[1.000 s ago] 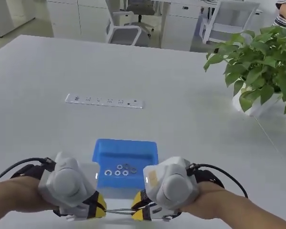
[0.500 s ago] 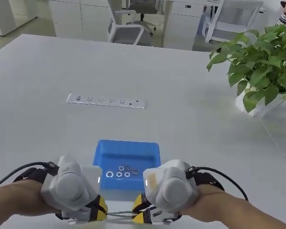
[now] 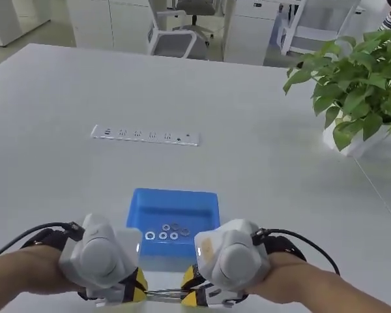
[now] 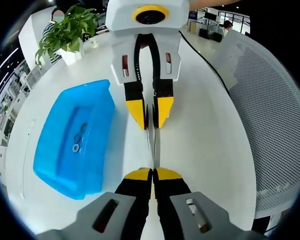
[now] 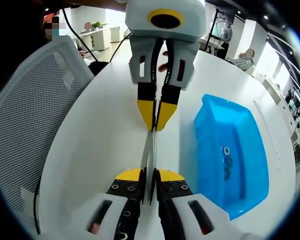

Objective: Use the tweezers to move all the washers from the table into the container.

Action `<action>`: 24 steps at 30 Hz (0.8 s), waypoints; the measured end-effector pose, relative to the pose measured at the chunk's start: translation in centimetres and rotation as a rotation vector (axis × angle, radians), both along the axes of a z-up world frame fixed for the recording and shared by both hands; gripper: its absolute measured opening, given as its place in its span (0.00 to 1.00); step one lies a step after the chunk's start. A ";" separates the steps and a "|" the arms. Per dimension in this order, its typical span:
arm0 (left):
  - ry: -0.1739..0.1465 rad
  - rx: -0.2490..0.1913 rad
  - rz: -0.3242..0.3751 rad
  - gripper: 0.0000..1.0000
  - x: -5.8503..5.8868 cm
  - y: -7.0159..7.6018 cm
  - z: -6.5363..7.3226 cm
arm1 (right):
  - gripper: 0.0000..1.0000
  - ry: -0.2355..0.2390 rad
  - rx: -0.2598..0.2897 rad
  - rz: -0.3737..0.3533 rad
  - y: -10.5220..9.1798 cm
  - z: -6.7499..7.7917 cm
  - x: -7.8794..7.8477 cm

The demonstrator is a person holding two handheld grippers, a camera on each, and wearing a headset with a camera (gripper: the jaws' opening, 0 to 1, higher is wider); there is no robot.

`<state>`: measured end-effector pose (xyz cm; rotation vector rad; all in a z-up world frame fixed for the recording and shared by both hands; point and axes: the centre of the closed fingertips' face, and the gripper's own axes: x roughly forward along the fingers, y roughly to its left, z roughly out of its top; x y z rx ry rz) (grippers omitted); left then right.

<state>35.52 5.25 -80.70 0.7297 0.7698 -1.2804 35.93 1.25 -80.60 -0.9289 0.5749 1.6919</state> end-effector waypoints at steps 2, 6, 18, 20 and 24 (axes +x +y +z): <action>0.000 0.000 0.000 0.06 0.0 0.0 0.0 | 0.11 0.002 -0.001 -0.002 0.0 0.0 0.0; 0.000 -0.001 0.004 0.06 0.0 0.0 0.0 | 0.12 0.005 -0.002 -0.003 0.0 0.0 0.0; 0.016 -0.008 0.015 0.06 0.0 0.1 0.0 | 0.12 0.009 -0.014 0.002 0.1 0.0 0.0; 0.017 -0.008 0.017 0.07 0.1 0.1 0.0 | 0.13 0.009 -0.012 -0.001 0.2 0.0 0.0; 0.011 -0.006 0.022 0.09 0.2 0.2 0.0 | 0.13 0.009 -0.005 -0.006 0.2 0.0 -0.1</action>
